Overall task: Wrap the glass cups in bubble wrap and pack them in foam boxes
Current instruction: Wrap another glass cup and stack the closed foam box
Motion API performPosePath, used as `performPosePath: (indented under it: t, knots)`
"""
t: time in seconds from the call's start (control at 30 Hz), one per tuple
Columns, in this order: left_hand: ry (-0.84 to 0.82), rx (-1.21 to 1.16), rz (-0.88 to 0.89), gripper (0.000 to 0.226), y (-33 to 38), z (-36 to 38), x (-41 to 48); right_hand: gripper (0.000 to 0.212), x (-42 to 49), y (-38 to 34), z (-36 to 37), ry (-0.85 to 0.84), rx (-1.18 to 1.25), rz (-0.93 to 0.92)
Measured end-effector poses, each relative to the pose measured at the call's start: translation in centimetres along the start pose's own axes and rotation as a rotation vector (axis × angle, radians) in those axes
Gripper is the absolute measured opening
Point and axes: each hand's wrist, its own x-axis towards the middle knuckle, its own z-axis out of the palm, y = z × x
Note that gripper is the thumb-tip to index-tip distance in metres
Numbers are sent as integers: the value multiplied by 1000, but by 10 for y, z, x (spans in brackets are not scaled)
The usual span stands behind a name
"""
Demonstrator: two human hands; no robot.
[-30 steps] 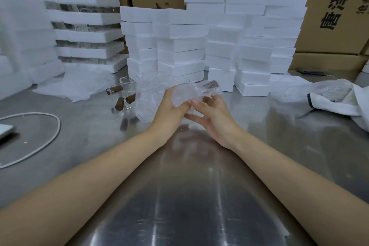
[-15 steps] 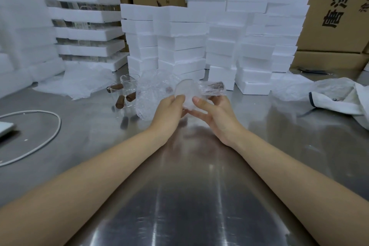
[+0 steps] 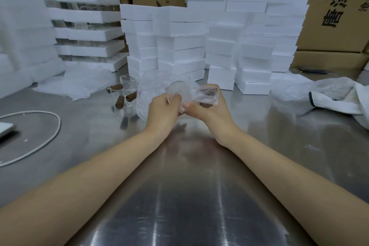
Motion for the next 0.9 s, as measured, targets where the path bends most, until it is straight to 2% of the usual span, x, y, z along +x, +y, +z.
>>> performPosePath:
  t: [0.1,0.2,0.3,0.4,0.5,0.57,0.6,0.67,0.77,0.9]
  knots:
    - [-45,-30,45,38,0,2,-3,48,2,0,-7,-50,158,117]
    - [-33,56,103,43,0,-2,-2,59,0,2,-8,-33,123,157]
    - [20,100,118,42,-1,-4,1,50,-1,3,-3,35,-40,79]
    - [45,115,99,42,-2,-6,3,52,-1,4,2,74,-172,-20]
    - [47,142,135,37,-4,-7,3,52,-3,2,3,65,-104,3]
    - [31,162,183,20,-3,-4,0,45,-2,-1,2,22,56,94]
    - [11,166,178,23,-2,-2,-2,42,-2,-1,0,-21,140,140]
    - [-43,146,202,43,-3,-2,-2,35,-1,-1,-6,-79,216,187]
    - [-53,181,287,37,-5,-4,-1,31,1,1,-9,-85,200,187]
    - [31,201,234,24,-10,-9,9,47,1,4,-6,-45,-6,138]
